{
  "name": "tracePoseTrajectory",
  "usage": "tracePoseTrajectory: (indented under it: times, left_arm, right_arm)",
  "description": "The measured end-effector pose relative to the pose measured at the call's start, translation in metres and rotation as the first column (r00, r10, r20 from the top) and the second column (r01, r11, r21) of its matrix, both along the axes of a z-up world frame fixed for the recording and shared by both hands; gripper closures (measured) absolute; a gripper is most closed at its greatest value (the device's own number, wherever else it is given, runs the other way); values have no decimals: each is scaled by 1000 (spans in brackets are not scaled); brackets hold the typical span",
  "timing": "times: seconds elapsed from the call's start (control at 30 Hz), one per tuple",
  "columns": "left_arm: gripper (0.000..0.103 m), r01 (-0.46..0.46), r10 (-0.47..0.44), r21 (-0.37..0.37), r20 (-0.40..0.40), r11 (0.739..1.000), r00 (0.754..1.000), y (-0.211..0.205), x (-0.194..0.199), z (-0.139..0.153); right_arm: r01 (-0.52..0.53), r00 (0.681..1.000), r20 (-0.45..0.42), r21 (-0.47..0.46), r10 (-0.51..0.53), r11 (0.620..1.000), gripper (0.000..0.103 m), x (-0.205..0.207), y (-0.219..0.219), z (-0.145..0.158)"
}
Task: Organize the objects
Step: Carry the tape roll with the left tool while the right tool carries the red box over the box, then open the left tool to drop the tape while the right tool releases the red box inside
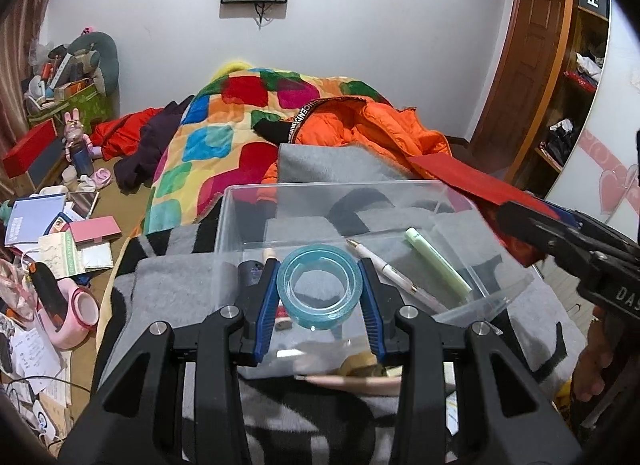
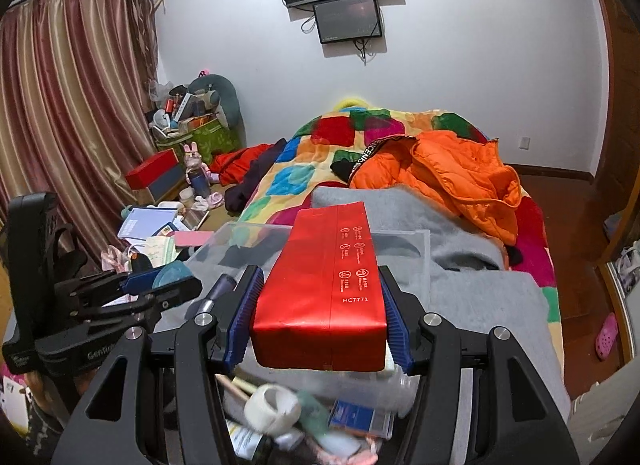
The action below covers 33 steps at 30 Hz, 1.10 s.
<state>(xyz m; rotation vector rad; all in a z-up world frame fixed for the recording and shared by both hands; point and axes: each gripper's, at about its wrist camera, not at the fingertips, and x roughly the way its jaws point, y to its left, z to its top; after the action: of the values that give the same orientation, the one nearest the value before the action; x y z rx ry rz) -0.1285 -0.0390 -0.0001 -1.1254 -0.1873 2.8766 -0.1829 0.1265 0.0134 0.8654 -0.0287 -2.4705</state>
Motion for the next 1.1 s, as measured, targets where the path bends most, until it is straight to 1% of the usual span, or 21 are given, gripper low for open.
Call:
tracePoseTrajectory:
  times: [0.23,0.4,0.57,0.73,0.9,0.97,1.03,1.1]
  left_arm:
    - [65,40,-40,5,63,999,997,5,-27,-15]
    - [65,55,-56,17,116,998,992,6,-42,-30]
    - [65,58,-62,27,149,998,987,5,-51,-41]
    - [65,72,-77,36,172,997,982,7,-55,-46]
    - [65,83,-88,33,175,996,981,11,-52,-46]
    - [63,87,-89,18,169,996,981,13,-48,-43]
    - [52,87,-87,10,156,996,984,14,-44,-38]
    - [46,83,-82,1,134,997,988,15,-39,-33]
  right_arm:
    - [-67,993,101,-2,66,998,51,-26,-10,-22]
    - [-99,985,141,15,96,995,51,-35,-17,-36]
    - [-109,979,177,22,103,994,50,-43,-18,-45]
    - [-122,977,185,63,108,991,50,-44,-22,-48]
    - [-118,976,193,92,98,989,50,-45,-22,-49]
    - [-112,975,202,99,91,989,47,-45,-20,-50]
    - [-108,973,215,87,87,990,44,-46,-15,-50]
    - [-101,973,218,81,82,992,44,-45,-11,-49]
